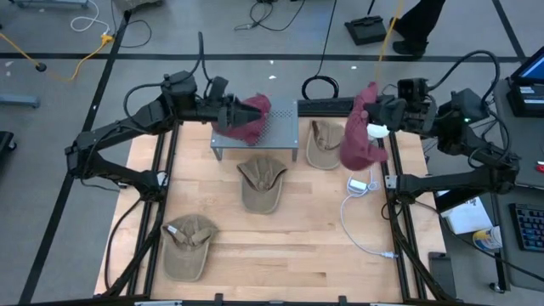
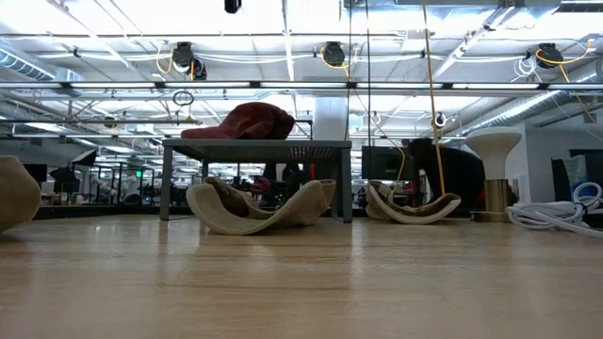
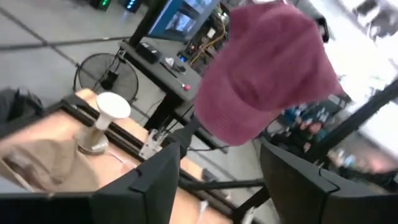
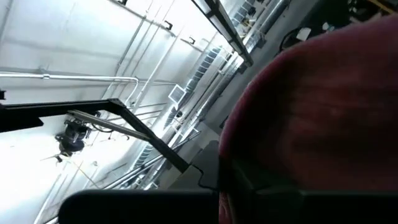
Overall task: Pick & Place hat
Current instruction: Stack the dark red cap on the dark red cap on the shelf
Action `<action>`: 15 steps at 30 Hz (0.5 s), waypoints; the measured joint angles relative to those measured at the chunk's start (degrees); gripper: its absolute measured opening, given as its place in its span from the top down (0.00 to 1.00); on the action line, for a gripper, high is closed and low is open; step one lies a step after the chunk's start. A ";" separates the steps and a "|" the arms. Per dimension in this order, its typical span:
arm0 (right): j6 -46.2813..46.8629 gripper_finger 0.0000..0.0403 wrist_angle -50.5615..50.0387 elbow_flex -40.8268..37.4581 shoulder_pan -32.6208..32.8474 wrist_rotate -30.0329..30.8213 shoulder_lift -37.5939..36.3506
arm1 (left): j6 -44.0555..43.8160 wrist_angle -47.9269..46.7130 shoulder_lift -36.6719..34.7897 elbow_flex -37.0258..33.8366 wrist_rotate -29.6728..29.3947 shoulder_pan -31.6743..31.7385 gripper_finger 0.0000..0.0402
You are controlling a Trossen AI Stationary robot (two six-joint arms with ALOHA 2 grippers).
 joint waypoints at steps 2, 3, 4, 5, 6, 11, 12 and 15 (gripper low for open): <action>-0.67 1.00 -0.06 0.00 0.00 0.89 0.00 | 3.80 0.28 -0.26 -0.04 0.05 -0.30 0.42; -0.72 1.00 -0.12 0.00 0.00 0.93 0.23 | 5.33 0.69 -0.33 -0.04 -0.08 -0.47 0.42; -0.68 1.00 -0.12 0.00 0.00 1.00 0.40 | 6.72 1.11 -0.39 -0.04 -0.33 -0.63 0.43; -0.68 1.00 -0.14 0.00 -0.08 1.04 0.67 | 8.11 1.40 -0.57 -0.04 -0.45 -0.60 0.44; -0.67 1.00 -0.26 0.00 -0.38 1.02 1.05 | 9.37 1.43 -0.81 -0.06 -0.51 -0.59 0.45; 0.89 1.00 -0.14 0.00 -2.59 0.85 3.95 | 13.26 3.19 -3.05 -0.09 0.44 -0.41 0.52; 0.65 1.00 -0.09 0.00 -3.14 0.82 4.77 | 14.26 3.41 -3.73 -0.07 0.65 -0.36 0.54; 0.43 1.00 0.07 0.00 -5.23 0.35 7.97 | 15.90 2.26 -6.54 -0.07 0.69 0.20 0.56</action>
